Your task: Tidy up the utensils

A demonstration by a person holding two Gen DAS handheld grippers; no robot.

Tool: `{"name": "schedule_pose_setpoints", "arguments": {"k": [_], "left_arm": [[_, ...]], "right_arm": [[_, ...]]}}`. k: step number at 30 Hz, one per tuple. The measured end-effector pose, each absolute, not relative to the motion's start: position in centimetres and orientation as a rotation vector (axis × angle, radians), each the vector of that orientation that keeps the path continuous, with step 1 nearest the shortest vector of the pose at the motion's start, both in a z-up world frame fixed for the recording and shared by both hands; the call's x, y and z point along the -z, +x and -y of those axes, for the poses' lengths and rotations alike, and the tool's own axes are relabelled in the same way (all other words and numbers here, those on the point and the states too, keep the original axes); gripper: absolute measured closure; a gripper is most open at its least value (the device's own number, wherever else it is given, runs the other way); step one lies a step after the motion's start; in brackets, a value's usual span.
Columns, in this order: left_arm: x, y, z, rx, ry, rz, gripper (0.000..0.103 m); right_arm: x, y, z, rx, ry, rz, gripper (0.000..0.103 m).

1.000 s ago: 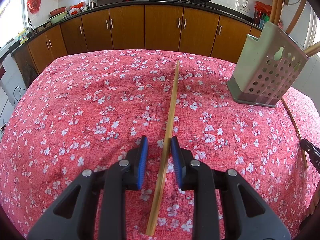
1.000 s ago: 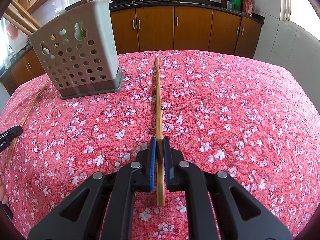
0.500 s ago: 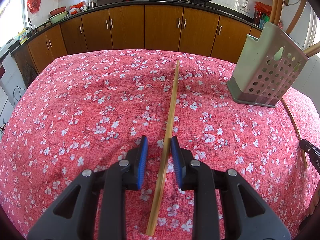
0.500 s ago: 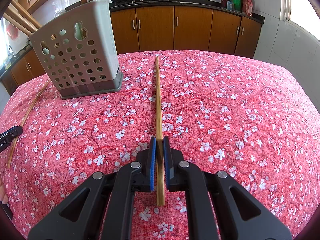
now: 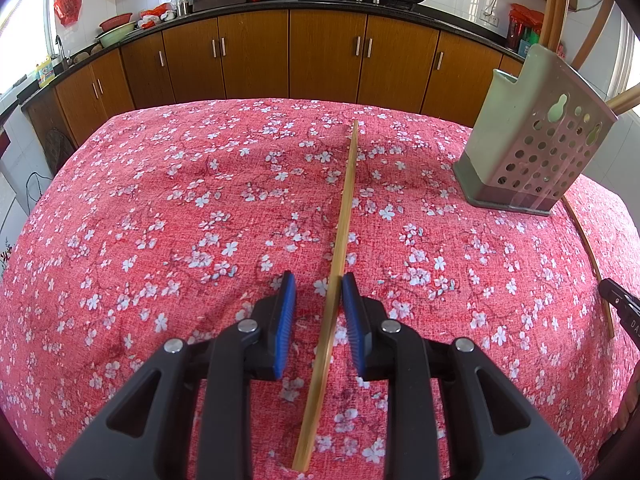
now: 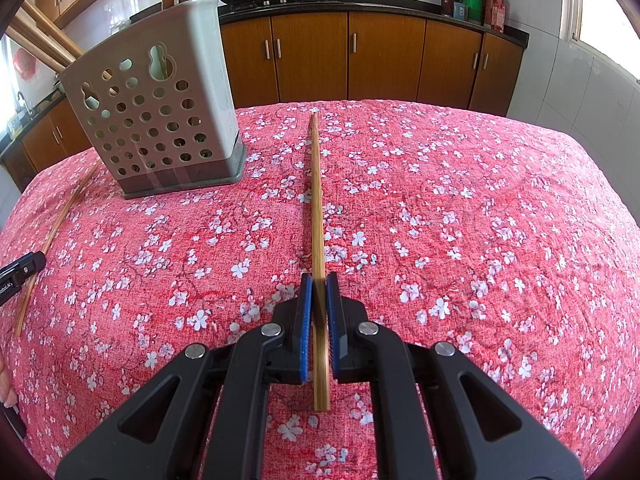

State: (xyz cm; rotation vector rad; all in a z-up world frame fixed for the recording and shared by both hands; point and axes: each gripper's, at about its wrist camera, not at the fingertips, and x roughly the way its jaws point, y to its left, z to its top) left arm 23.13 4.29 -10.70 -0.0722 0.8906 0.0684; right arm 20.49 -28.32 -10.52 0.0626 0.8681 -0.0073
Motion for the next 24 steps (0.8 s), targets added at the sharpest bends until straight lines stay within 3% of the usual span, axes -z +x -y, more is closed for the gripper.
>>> {"name": "schedule_pose_setpoints", "arguments": {"k": [14, 17, 18, 19, 24], "left_arm": [[10.7, 20.9, -3.7, -0.021, 0.018, -0.898, 0.076], [10.7, 20.8, -3.3, -0.022, 0.028, -0.898, 0.081], [10.7, 20.8, -3.3, -0.018, 0.031, -0.897, 0.09], [10.6, 20.8, -3.3, -0.013, 0.035, -0.897, 0.093], [9.0, 19.7, -3.1, -0.002, 0.097, -0.836, 0.095]], "right_arm": [[10.7, 19.5, 28.3, -0.008, 0.072, -0.87, 0.095], [10.6, 19.4, 28.3, -0.008, 0.072, -0.87, 0.095], [10.6, 19.4, 28.3, -0.01, 0.075, -0.869, 0.095], [10.6, 19.4, 28.4, -0.011, 0.076, -0.869, 0.095], [8.7, 18.3, 28.6, -0.008, 0.062, -0.803, 0.095]]}}
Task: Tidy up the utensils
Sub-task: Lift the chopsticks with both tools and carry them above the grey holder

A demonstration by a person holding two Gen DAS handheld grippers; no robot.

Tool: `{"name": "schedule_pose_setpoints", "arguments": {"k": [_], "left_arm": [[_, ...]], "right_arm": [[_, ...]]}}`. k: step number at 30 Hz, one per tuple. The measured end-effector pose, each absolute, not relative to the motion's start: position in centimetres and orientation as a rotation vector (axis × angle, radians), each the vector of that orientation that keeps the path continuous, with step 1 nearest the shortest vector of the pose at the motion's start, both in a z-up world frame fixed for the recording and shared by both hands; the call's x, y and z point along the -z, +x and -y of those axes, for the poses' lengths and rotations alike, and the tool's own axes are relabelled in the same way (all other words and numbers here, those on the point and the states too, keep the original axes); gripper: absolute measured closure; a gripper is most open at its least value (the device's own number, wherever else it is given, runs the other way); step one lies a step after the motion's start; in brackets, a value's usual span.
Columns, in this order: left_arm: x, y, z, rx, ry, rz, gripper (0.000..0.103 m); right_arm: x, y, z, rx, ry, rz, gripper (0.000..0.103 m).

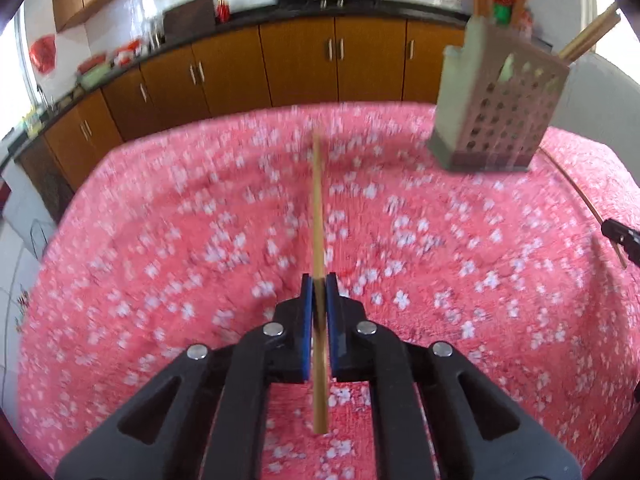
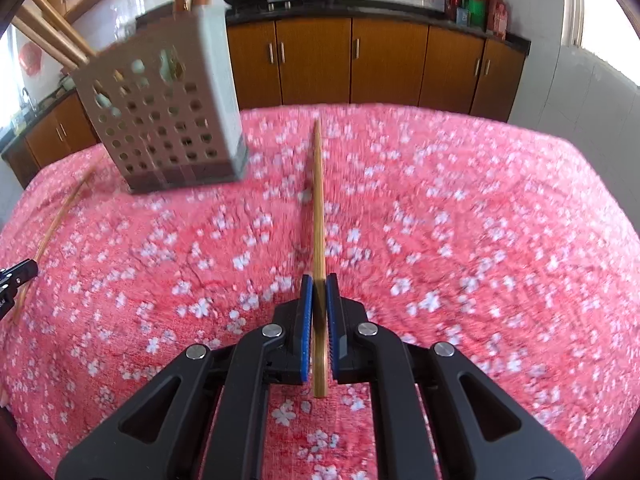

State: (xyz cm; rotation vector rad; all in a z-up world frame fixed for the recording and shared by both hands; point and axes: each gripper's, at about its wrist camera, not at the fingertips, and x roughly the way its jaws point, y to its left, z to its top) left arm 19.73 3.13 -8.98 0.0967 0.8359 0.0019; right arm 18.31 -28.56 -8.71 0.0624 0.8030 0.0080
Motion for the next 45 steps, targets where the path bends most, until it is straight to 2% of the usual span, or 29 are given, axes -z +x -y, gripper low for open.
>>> {"name": "schedule_pose_setpoints", "arguments": {"k": [9, 20, 31, 38, 45], "left_arm": [[0.3, 17.3, -3.6, 0.049, 0.041, -0.606, 0.095], [-3.3, 16.9, -3.6, 0.088, -0.006, -0.534, 0.095], [-10.3, 15.3, -1.0, 0.215, -0.038, -0.412, 0.095], [-15.5, 16.3, 2.1, 0.28, -0.1, -0.27, 0.095], [-17.8, 19.1, 4.5, 0.24, -0.132, -0.142, 0.095]], "right_arm": [[1.0, 15.6, 28.8, -0.024, 0.102, -0.558, 0.095], [-3.2, 15.0, 28.7, -0.063, 0.116, -0.431, 0.095], [-10.3, 13.6, 28.7, -0.17, 0.19, -0.268, 0.095], [-14.7, 14.1, 27.0, -0.194, 0.197, -0.093, 0.095], [-14.9, 17.0, 26.3, -0.148, 0.208, -0.014, 0.095]]}}
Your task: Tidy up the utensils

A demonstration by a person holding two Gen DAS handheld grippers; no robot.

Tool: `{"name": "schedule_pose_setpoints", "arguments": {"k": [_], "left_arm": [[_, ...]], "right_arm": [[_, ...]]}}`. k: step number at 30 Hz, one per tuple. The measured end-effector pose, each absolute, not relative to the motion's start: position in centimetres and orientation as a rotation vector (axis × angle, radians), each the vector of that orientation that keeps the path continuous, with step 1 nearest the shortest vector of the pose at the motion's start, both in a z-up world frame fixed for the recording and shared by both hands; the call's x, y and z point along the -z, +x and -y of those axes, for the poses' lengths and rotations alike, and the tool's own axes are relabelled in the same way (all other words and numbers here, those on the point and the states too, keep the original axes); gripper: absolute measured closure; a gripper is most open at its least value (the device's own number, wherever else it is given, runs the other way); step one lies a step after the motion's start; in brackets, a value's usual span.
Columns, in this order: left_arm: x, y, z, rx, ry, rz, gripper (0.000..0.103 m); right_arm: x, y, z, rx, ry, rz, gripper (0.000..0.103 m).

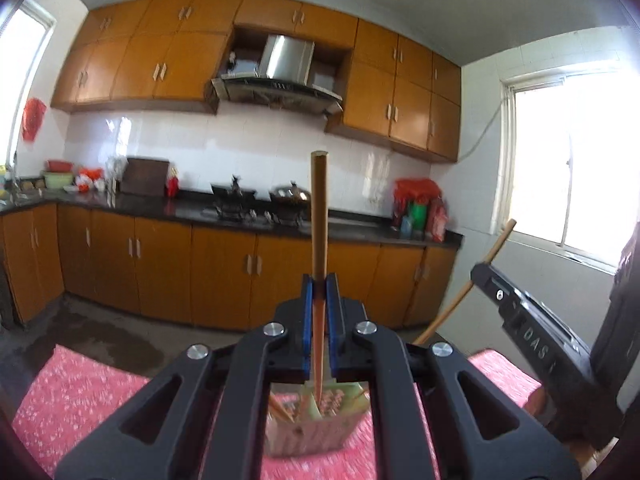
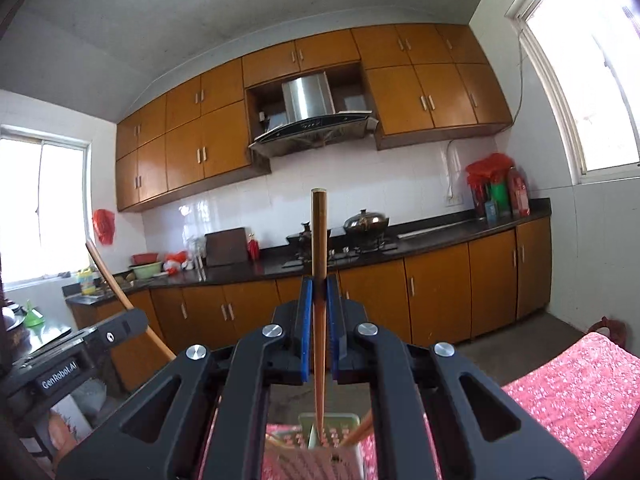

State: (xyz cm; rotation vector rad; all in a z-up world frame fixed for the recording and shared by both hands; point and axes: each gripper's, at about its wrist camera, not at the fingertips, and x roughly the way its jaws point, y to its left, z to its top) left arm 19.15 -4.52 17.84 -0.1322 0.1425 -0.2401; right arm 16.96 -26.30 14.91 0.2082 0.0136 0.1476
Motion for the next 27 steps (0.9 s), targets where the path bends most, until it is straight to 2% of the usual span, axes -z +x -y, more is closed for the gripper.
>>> {"name": "schedule_pose_setpoints", "arguments": {"k": [3, 11, 12, 13, 15, 18, 20, 22, 24, 25, 27], "left_arm": [[-16.7, 21.1, 5.3, 0.213, -0.115, -0.138, 0.095], [-12.4, 24.9, 5.1, 0.231, -0.159, -0.264, 0.095], [-12.2, 25.0, 4.8, 0.23, -0.166, -0.27, 0.093], [-12.2, 24.9, 4.7, 0.228, -0.171, -0.271, 0.092], [-12.7, 24.3, 4.0, 0.226, -0.179, -0.263, 0.075], [-13.4, 22.6, 3.2, 0.201, -0.171, -0.232, 0.058], [-13.9, 21.2, 2.3, 0.179, -0.16, -0.22, 0.048], [-14.1, 19.3, 1.0, 0.162, -0.143, -0.208, 0.035], [-13.7, 17.4, 0.1, 0.14, -0.124, -0.204, 0.011], [-13.5, 16.4, -0.4, 0.131, -0.114, -0.204, 0.007], [-12.4, 14.2, -1.3, 0.105, -0.089, -0.217, 0.004]], "right_arm": [[-13.4, 18.7, 26.3, -0.134, 0.212, -0.035, 0.095], [-10.4, 20.3, 25.7, -0.153, 0.199, -0.153, 0.095], [-10.4, 20.2, 25.6, -0.156, 0.199, -0.159, 0.092], [-10.4, 20.1, 25.7, -0.157, 0.2, -0.162, 0.084], [-10.8, 19.5, 26.2, -0.149, 0.207, -0.154, 0.068], [-11.7, 18.1, 26.7, -0.14, 0.192, -0.13, 0.065], [-12.4, 16.6, 27.1, -0.125, 0.166, -0.119, 0.053], [-12.6, 14.9, 27.5, -0.101, 0.145, -0.119, 0.023], [-12.4, 13.6, 27.6, -0.083, 0.127, -0.123, 0.008], [-11.9, 12.5, 27.4, -0.064, 0.106, -0.13, 0.002], [-11.0, 11.0, 27.0, -0.034, 0.067, -0.146, 0.002]]}}
